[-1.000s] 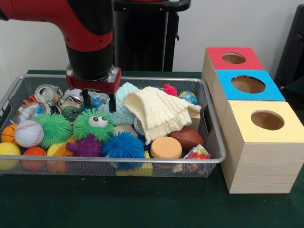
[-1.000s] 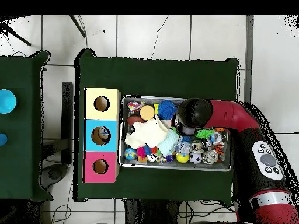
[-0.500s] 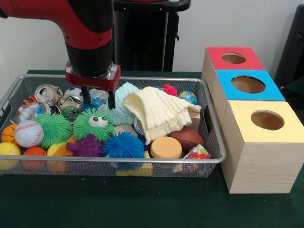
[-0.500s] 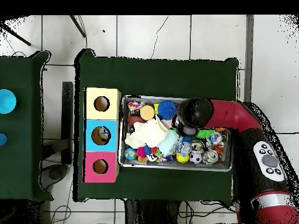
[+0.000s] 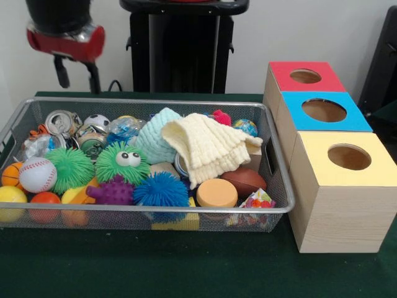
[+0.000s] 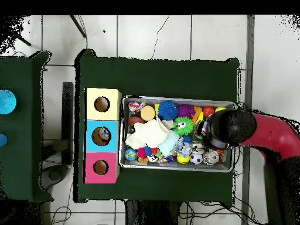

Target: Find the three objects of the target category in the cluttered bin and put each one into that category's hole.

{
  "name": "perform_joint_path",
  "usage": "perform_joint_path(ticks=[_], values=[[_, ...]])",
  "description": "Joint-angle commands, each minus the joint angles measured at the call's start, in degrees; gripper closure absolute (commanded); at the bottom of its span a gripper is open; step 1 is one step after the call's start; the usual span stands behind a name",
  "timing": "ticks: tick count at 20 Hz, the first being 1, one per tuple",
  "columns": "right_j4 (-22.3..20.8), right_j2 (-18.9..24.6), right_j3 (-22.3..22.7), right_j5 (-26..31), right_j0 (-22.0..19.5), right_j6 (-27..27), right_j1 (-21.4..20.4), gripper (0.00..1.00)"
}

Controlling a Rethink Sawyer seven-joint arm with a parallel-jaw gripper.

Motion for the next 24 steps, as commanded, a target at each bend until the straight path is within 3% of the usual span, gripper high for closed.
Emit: perform_joint_path(ticks=[1,6,13,18,24], values=[[1.1,3.3,11.7,-0.2,-2.5,-11.6,-6.7,0.0],[1.6,3.4,18.2,-4.8,-3.1,-6.7,-7.3,0.0],[4.4,1.2,25.2,-6.0,-0.9,-1.0,-15.7,0.0],[5.4,0.8,25.9,-5.5,0.0,-0.4,-16.6,0.0],[5.4,1.2,21.2,-1.3,0.1,-2.4,-12.4,0.0]])
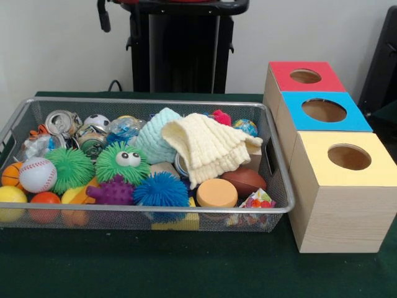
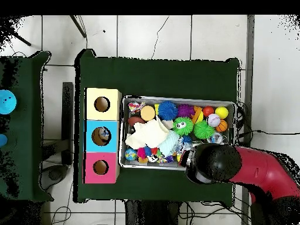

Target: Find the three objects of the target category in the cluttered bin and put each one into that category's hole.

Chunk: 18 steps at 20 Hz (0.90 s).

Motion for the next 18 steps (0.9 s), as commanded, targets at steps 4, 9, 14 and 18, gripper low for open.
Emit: perform_joint_path(ticks=[4,9,14,18], values=[[-0.4,0.2,-3.3,-0.8,0.3,-0.1,7.5,0.0],[-3.7,-4.5,-11.4,-4.3,3.4,8.5,17.2,0.0],[-3.6,-9.5,-13.7,-7.2,6.7,15.0,19.5,0.0],[-2.0,-11.4,-14.4,-4.1,8.1,13.5,18.7,0.0]])
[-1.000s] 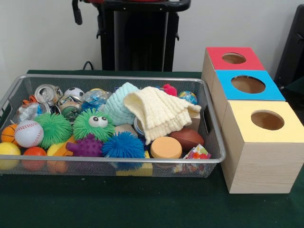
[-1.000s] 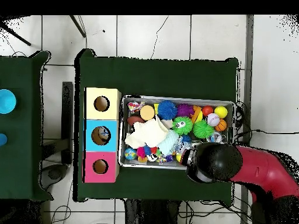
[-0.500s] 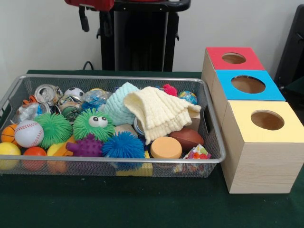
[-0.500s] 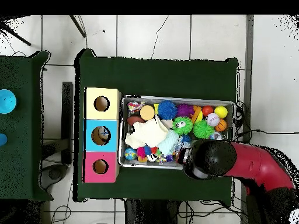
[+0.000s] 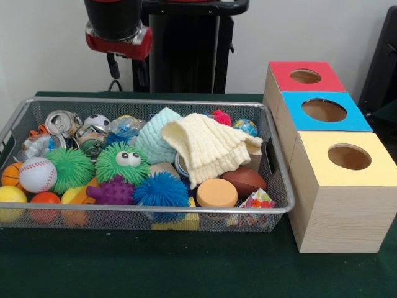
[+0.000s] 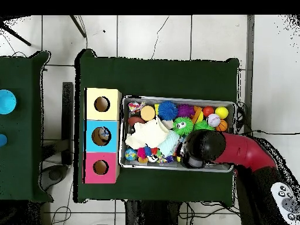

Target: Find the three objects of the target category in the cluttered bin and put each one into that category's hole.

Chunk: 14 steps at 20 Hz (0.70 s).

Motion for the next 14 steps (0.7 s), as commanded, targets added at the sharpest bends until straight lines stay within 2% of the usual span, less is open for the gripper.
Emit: perform_joint_path(ticks=[1,6,10,14], values=[[-0.4,-5.4,-5.6,-1.7,2.7,12.4,3.7,0.0],[0.7,-6.2,-5.9,-4.2,3.5,11.2,5.8,0.0],[1.7,-5.3,-5.7,-5.4,3.9,9.2,8.2,0.0],[2.3,-6.0,-4.1,-9.1,5.2,10.9,8.3,0.0]])
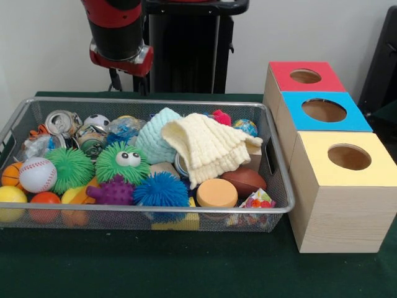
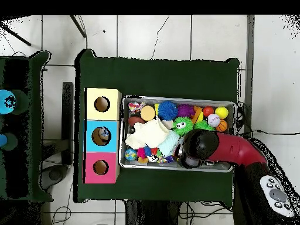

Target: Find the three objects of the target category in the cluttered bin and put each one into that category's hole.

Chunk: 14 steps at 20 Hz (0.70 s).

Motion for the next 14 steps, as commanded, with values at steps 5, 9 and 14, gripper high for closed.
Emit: perform_joint_path(ticks=[5,9,14], values=[[2.9,-2.2,-2.5,-9.6,3.0,12.6,5.7,0.0],[2.3,-4.9,-1.5,-14.0,5.0,14.2,2.9,0.0],[-0.1,-4.7,-0.6,-19.2,5.2,7.0,-7.0,0.0]])
